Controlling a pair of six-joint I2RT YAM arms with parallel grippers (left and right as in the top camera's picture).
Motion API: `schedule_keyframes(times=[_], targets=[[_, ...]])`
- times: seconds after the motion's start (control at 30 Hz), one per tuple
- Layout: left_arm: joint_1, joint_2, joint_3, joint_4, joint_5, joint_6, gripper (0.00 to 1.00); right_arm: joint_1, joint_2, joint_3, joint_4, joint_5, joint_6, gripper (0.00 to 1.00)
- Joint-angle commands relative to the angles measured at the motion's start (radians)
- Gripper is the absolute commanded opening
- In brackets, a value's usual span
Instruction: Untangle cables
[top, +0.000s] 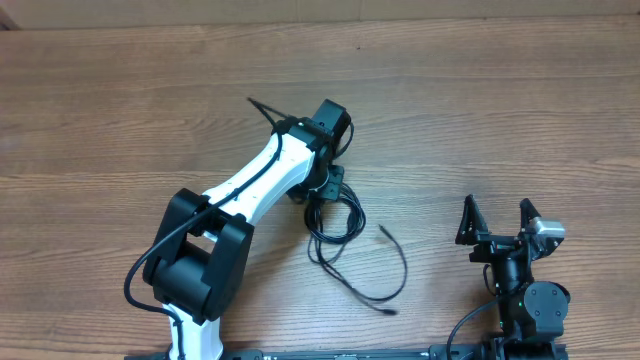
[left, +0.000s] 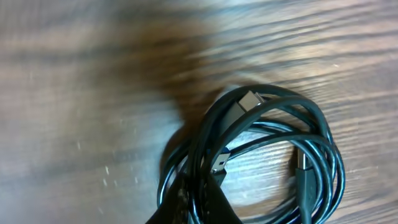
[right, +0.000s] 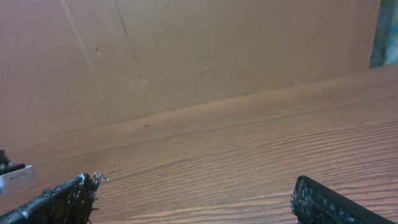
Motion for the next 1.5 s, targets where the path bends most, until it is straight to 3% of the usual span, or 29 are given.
schedule_keyframes(times=[0.0, 0.1, 0.3, 1.47], targets=[[0.006, 0.011, 0.022, -0.034, 0.014, -0.258, 0.04, -0.001, -0.012, -0.011, 0.007, -0.006, -0.008, 1.0], [0.013, 0.011, 0.022, -0.076, 0.014, -0.35, 0.05, -0.001, -0.012, -0.011, 0.007, -0.006, -0.008, 1.0], [0.048, 0.011, 0.021, -0.197, 0.014, -0.715, 0.04, -0.001, -0.012, -0.011, 0.007, -0.006, -0.008, 1.0], [0.051, 0.011, 0.021, -0.25, 0.013, -0.71, 0.04, -0.001, -0.012, -0.011, 0.007, -0.006, -0.008, 1.0]])
